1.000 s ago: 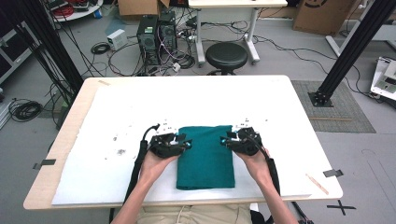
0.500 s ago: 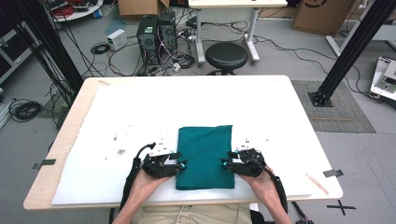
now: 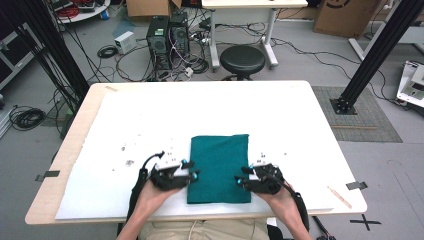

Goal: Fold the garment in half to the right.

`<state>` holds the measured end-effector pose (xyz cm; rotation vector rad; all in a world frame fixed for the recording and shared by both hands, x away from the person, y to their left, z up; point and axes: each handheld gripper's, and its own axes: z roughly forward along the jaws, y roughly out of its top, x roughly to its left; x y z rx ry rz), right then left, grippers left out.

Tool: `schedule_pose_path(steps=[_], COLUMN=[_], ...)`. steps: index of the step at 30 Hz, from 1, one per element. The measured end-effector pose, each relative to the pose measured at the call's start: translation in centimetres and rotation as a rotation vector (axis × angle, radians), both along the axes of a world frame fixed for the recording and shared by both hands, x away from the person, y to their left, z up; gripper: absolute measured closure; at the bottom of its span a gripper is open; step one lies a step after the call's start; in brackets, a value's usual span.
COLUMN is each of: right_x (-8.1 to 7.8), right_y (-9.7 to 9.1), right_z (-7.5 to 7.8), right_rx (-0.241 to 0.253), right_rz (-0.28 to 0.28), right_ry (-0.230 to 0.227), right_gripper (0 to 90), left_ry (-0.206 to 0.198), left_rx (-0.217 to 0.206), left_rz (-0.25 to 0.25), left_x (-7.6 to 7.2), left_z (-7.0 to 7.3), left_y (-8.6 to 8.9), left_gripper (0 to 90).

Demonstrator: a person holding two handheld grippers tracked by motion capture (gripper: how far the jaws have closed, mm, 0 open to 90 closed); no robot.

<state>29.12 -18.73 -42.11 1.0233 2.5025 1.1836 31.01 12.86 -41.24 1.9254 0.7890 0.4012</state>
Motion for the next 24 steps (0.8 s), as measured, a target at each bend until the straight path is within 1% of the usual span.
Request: schedule_pose_path(steps=[1, 2, 3, 4, 5, 6, 7, 8, 9, 10, 11, 13, 14, 15, 16, 18, 19, 21, 22, 24], right_x=[1.0, 1.6, 2.4, 3.3, 3.9, 4.5, 5.2, 5.5, 5.9, 6.1, 6.2, 6.6, 6.8, 7.1, 7.4, 7.9, 8.2, 8.8, 9.1, 9.9], right_y=[0.1, 0.2, 0.3, 0.5, 0.5, 0.7, 0.8, 0.9, 1.0, 1.1, 1.2, 1.3, 1.2, 1.1, 1.0, 0.9, 0.9, 0.9, 1.0, 0.8], right_z=[0.6, 0.8, 1.1, 1.4, 1.4, 1.3, 1.2, 1.0, 0.8, 0.7, 0.6, 0.5, 0.5, 0.4, 0.4, 0.3, 0.2, 0.0, -0.1, -0.6], right_rx=[0.024, 0.037, 0.042, 0.049, 0.049, 0.034, 0.014, 0.005, -0.008, -0.017, -0.028, -0.043, -0.05, -0.049, -0.046, -0.041, -0.042, -0.054, -0.065, -0.088], right_rz=[-0.032, -0.047, -0.066, -0.08, -0.09, -0.107, -0.121, -0.129, -0.137, -0.144, -0.147, -0.168, -0.174, -0.19, -0.201, -0.218, -0.224, -0.235, -0.252, -0.276], right_ry=[-0.021, -0.032, -0.042, -0.053, -0.066, -0.073, -0.063, -0.062, -0.071, -0.075, -0.087, -0.107, -0.119, -0.117, -0.113, -0.12, -0.125, -0.135, -0.123, -0.1], right_gripper=[54.2, 54.3, 54.6, 55.5, 56.0, 56.0, 55.9, 55.9, 56.0, 56.0, 56.3, 57.0, 57.2, 58.2, 59.0, 60.6, 61.5, 64.2, 65.5, 71.1], left_ry=[-0.018, -0.026, -0.012, 0.006, 0.044, 0.089, 0.098, 0.114, 0.127, 0.147, 0.16, 0.166, 0.148, 0.119, 0.115, 0.101, 0.107, 0.115, 0.111, 0.116], left_rx=[0.01, 0.012, 0.002, -0.005, -0.022, -0.053, -0.052, -0.039, -0.048, -0.041, -0.005, 0.006, 0.038, 0.077, 0.096, 0.145, 0.15, 0.137, 0.134, 0.127], left_rz=[0.04, 0.096, 0.156, 0.184, 0.199, 0.208, 0.208, 0.203, 0.2, 0.184, 0.181, 0.185, 0.206, 0.245, 0.258, 0.288, 0.293, 0.295, 0.295, 0.297], left_x=[0.8, 1.9, 3.4, 4.3, 5.4, 6.4, 6.9, 7.6, 7.9, 8.3, 8.6, 8.9, 8.8, 8.7, 8.6, 8.5, 8.5, 8.5, 8.5, 8.7], left_z=[0.2, 0.2, 0.1, -0.1, -0.5, -0.8, -1.0, -1.4, -1.8, -2.2, -2.6, -3.0, -2.8, -2.6, -2.5, -2.5, -2.5, -2.5, -2.5, -2.5], left_y=[-0.1, -0.3, -0.5, -0.6, -0.8, -1.0, -1.2, -1.7, -1.9, -2.2, -2.5, -2.3, -2.2, -2.1, -2.0, -1.9, -1.8, -1.8, -1.8, -1.6], left_gripper=[67.3, 72.3, 74.6, 77.2, 77.9, 78.1, 78.5, 78.9, 79.0, 78.9, 79.1, 82.3, 85.2, 87.0, 87.3, 87.3, 87.3, 87.2, 87.1, 86.4])
